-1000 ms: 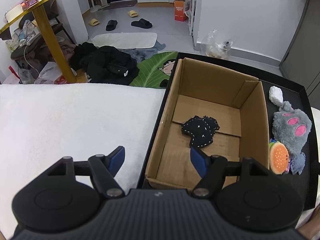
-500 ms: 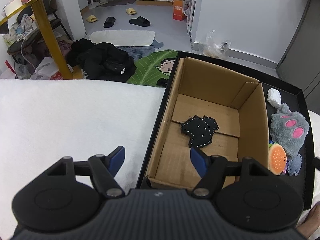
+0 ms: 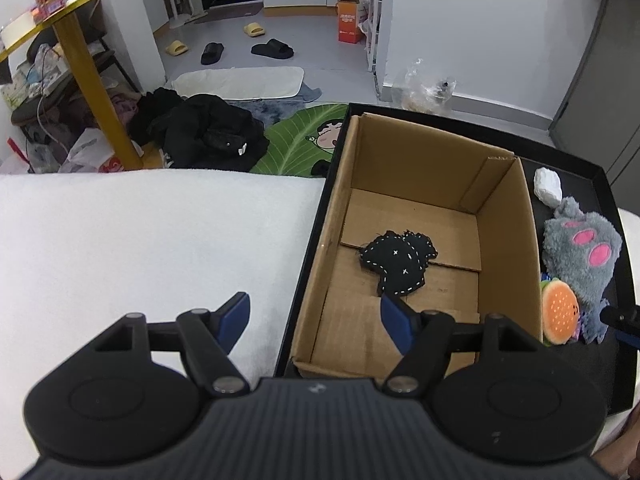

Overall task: Organize soft objects
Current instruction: 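Return the right gripper to the tray and grasp the blue denim heart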

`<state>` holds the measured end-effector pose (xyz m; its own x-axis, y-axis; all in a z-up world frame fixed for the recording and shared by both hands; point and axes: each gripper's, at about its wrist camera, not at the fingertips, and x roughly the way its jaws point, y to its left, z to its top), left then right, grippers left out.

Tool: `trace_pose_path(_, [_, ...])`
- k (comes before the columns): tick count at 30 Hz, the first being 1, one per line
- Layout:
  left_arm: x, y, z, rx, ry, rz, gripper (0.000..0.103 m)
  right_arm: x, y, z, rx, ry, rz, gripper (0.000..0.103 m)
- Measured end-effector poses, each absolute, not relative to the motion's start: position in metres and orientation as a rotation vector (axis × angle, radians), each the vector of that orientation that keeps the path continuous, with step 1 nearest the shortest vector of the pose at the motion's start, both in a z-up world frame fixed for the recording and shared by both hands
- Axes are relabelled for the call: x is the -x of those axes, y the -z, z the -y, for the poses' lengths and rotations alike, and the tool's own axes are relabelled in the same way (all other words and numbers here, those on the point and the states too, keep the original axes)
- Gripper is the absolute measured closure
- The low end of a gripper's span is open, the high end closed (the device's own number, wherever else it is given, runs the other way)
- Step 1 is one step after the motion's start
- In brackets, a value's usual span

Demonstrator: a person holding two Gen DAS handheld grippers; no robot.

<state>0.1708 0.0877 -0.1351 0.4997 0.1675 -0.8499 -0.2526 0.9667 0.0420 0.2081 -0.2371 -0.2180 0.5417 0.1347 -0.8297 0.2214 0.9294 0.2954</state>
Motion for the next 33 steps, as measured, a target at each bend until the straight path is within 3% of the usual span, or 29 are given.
trace_pose_path(4, [-0.173, 0.137, -0.086, 0.081, -0.255, -1.030, 0.032, -0.212, 0.226, 0.235, -0.366, 0.073, -1.016, 0.045])
trace_pose_path(9, [-0.177, 0.139, -0.082, 0.059, -0.254, -1.042, 0.032, -0.216, 0.232, 0.232, -0.329, 0.082, -1.013, 0.045])
trace_pose_path(10, [-0.176, 0.138, -0.082, 0.055, -0.255, -1.043, 0.032, -0.216, 0.233, 0.230, -0.320, 0.082, -1.010, 0.048])
trace_pose_path(11, [-0.177, 0.138, -0.081, 0.051, -0.257, -1.044, 0.032, -0.217, 0.234, 0.230, -0.315, 0.079, -1.012, 0.058])
trace_pose_path(18, [-0.174, 0.136, -0.077, 0.030, -0.267, -1.033, 0.032, -0.211, 0.230, 0.231, -0.305, 0.043, -0.997, 0.079])
trace_pose_path(19, [-0.174, 0.136, -0.076, 0.027, -0.268, -1.030, 0.032, -0.209, 0.229, 0.231, -0.309, 0.034, -0.995, 0.103])
trace_pose_path(26, [-0.170, 0.133, -0.077, 0.022, -0.268, -1.017, 0.032, -0.204, 0.222, 0.231, -0.329, 0.010, -0.998, 0.103])
trace_pose_path(28, [-0.169, 0.132, -0.077, 0.021, -0.268, -1.014, 0.032, -0.208, 0.221, 0.231, -0.336, 0.026, -1.020, 0.097])
trace_pose_path(30, [-0.167, 0.130, -0.078, 0.024, -0.265, -1.007, 0.032, -0.211, 0.222, 0.232, -0.338, 0.053, -1.023, 0.071])
trace_pose_path(31, [-0.167, 0.130, -0.078, 0.025, -0.263, -1.005, 0.032, -0.211, 0.222, 0.232, -0.330, 0.068, -1.017, 0.051])
trace_pose_path(33, [-0.166, 0.129, -0.077, 0.023, -0.264, -1.002, 0.032, -0.212, 0.223, 0.233, -0.317, 0.089, -0.998, 0.046])
